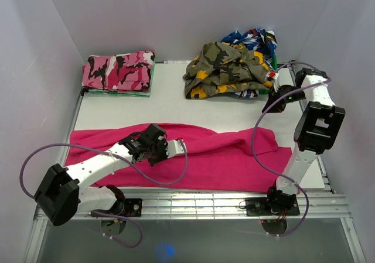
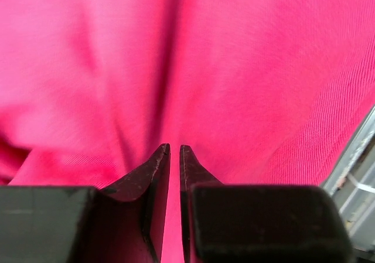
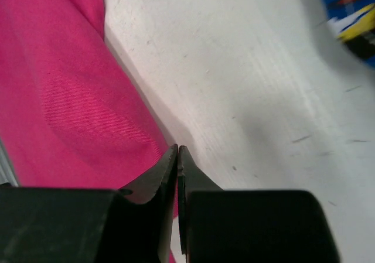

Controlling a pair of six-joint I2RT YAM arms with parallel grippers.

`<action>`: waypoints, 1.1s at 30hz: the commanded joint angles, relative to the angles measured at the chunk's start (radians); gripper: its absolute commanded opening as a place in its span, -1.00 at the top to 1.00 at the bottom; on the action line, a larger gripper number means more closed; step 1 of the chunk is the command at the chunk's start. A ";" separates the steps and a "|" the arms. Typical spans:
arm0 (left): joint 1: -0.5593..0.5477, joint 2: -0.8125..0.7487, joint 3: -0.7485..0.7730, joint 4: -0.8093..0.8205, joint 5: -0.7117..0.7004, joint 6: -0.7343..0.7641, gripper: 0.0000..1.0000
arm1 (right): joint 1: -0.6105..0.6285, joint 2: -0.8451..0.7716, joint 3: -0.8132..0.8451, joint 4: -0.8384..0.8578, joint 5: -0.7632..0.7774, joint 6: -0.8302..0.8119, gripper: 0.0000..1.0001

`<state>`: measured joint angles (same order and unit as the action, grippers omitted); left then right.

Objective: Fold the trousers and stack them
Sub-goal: Flatten the trousers out

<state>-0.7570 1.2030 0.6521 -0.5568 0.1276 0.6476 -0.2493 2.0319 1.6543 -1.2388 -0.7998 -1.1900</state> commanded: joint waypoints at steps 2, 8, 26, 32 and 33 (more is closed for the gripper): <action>0.073 -0.075 0.102 -0.092 0.065 -0.112 0.50 | 0.004 -0.173 0.093 -0.071 -0.032 -0.091 0.85; 0.130 -0.063 0.159 -0.117 0.080 -0.222 -0.23 | 0.067 -0.170 -0.016 -0.068 0.096 -0.095 -0.82; 0.286 0.058 0.300 -0.160 0.173 -0.355 -0.38 | 0.120 -0.015 0.027 -0.068 0.157 -0.152 0.84; 0.422 0.108 0.337 -0.153 0.244 -0.402 -0.38 | 0.120 -0.280 0.006 0.066 0.076 -0.145 0.84; 0.433 0.115 0.345 -0.149 0.257 -0.411 -0.38 | 0.120 -0.339 -0.058 0.135 0.085 -0.146 0.84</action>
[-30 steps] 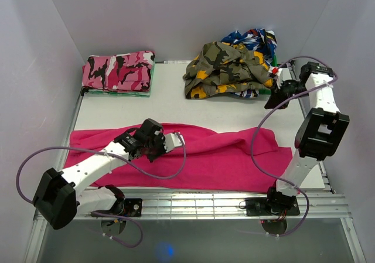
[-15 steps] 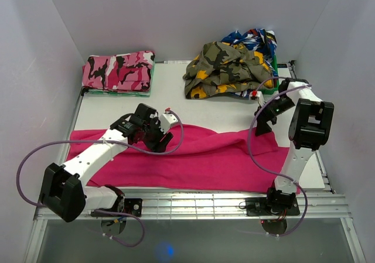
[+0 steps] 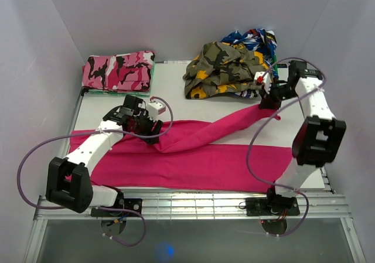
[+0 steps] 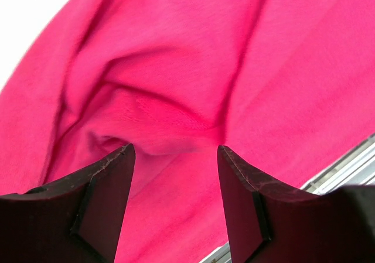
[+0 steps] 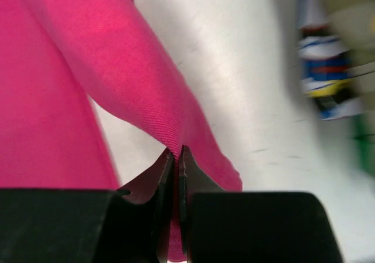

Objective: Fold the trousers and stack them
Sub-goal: Flatten the trousers out

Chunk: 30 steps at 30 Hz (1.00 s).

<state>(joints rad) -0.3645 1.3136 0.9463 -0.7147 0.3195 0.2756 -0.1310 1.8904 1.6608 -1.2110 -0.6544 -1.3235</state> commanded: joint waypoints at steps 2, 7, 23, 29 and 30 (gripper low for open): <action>0.062 0.024 0.054 0.014 0.072 -0.047 -0.38 | 0.004 -0.388 -0.327 0.336 -0.044 -0.077 0.85; 0.088 0.064 0.054 0.017 0.079 -0.062 -0.38 | 0.005 -0.743 -0.836 0.640 0.085 -0.298 0.85; 0.098 0.081 0.028 0.011 0.119 -0.036 -0.37 | -0.222 -0.812 -0.821 0.233 0.104 -0.516 -0.88; 0.098 0.075 0.009 0.024 0.139 -0.042 -0.37 | -0.239 -0.421 -0.296 -0.099 -0.083 -0.145 -0.96; 0.098 0.078 0.006 0.027 0.139 -0.044 -0.36 | -0.239 -0.328 -0.256 -0.099 -0.102 -0.070 -1.00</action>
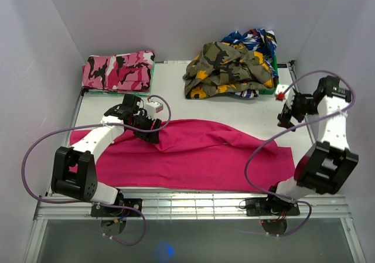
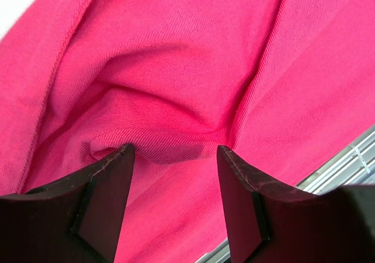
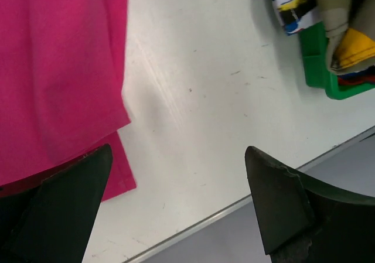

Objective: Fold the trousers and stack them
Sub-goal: Flatten the trousers out

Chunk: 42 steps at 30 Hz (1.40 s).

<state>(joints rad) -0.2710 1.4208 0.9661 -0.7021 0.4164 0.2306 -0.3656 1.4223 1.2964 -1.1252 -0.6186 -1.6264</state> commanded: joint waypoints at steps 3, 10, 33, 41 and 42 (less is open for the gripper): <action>0.004 -0.028 -0.013 0.021 0.045 -0.008 -0.37 | -0.006 0.280 0.185 -0.182 -0.162 0.399 -0.91; 0.006 -0.034 -0.024 0.021 0.044 -0.008 -0.36 | -0.004 0.377 0.017 -0.098 -0.058 0.576 -0.95; 0.009 -0.025 -0.073 0.052 0.038 -0.020 -0.36 | -0.019 0.283 0.010 -0.137 -0.161 0.511 0.84; 0.096 0.017 -0.067 0.033 0.093 -0.053 -0.33 | -0.004 0.230 0.271 -0.016 -0.299 0.277 0.85; 0.110 0.021 -0.061 0.026 0.108 -0.057 -0.32 | 0.004 0.210 0.252 0.017 -0.291 0.231 0.85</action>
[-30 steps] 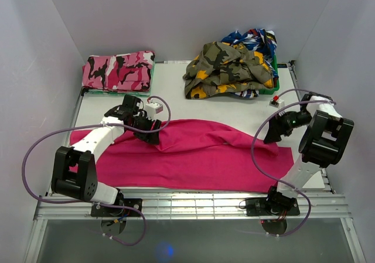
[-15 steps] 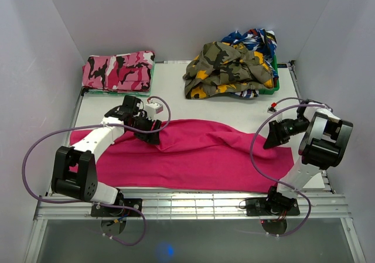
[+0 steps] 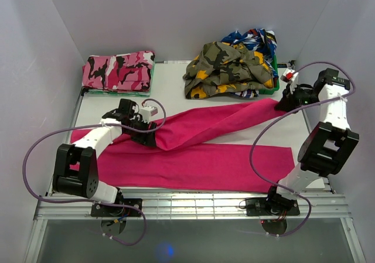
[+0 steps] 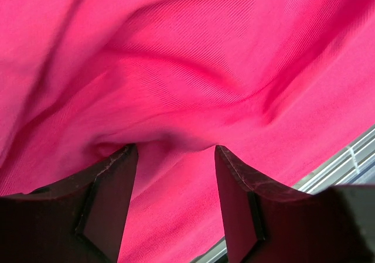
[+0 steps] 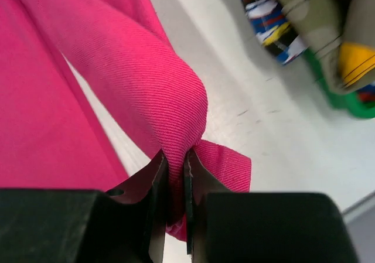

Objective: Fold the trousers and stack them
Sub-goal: Flatten the trousers out

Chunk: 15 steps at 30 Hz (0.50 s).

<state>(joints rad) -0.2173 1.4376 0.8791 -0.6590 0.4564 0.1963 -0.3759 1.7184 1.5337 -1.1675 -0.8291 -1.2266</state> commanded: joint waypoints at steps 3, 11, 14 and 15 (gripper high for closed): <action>0.107 0.006 0.049 -0.053 0.093 -0.018 -0.30 | 0.025 -0.202 -0.172 0.194 -0.027 -0.440 0.85; 0.298 0.018 0.076 -0.125 0.056 0.048 -0.30 | -0.038 -0.393 -0.760 0.768 0.057 -0.809 0.77; 0.340 0.017 0.095 -0.122 0.010 0.071 -0.30 | -0.031 -0.356 -0.788 0.902 0.099 -0.761 0.58; 0.364 0.026 0.103 -0.125 -0.001 0.077 -0.30 | -0.023 -0.346 -0.790 0.986 0.114 -0.728 0.53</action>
<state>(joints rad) 0.1047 1.4662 0.9314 -0.7700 0.4858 0.2325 -0.4099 1.3575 0.7425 -0.5072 -0.7528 -1.9205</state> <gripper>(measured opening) 0.651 0.218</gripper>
